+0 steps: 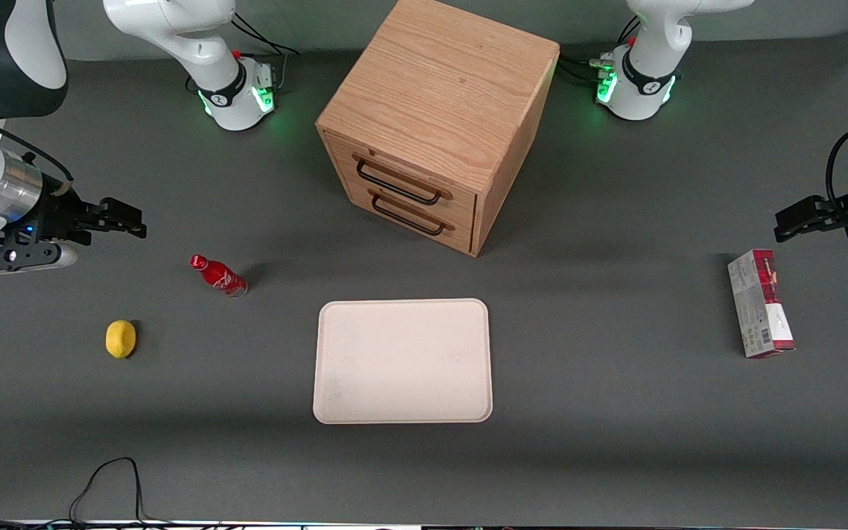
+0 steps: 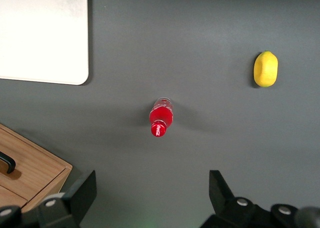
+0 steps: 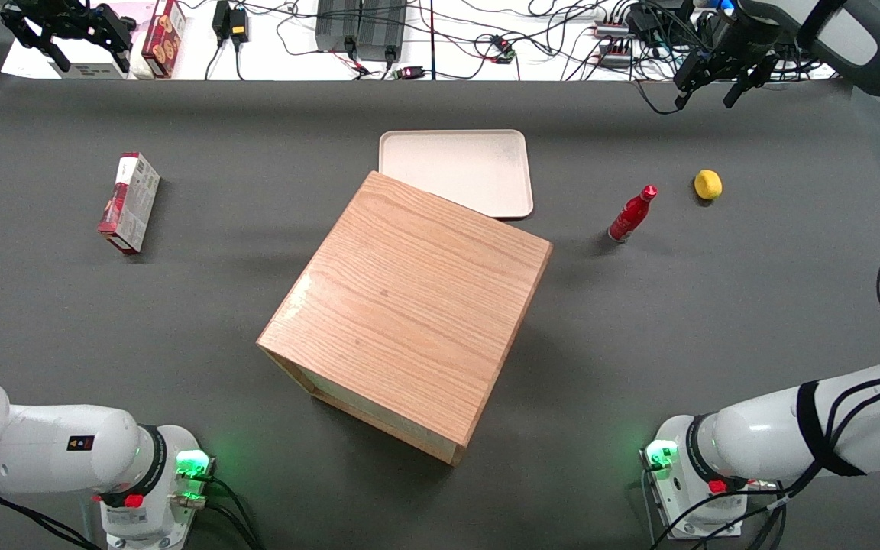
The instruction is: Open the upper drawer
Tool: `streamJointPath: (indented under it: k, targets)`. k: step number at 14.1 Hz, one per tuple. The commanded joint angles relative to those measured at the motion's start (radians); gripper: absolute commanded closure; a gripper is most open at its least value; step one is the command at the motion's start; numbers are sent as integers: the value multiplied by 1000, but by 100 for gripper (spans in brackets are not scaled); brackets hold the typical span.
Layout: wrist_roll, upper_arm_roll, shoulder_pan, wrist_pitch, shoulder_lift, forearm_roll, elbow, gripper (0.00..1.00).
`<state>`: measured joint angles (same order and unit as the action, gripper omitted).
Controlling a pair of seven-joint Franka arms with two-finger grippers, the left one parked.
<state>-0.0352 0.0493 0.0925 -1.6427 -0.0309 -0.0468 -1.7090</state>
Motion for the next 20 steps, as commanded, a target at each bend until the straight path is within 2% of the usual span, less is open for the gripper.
streamJointPath:
  k: [1, 7, 11, 14, 18, 20]
  targets:
    - [-28, 8, 9, 20, -6, 27, 16, 0]
    - [-19, 3, 12, 41, -7, 24, 29, 0]
    - [-14, 4, 47, 37, -27, 25, 54, 0]
    - [-22, 6, 45, 37, -46, 7, 58, 0]
    - [-21, 3, 116, 32, -76, 5, 71, 0]
    - [-22, 3, 133, 27, -84, -25, 71, 0]
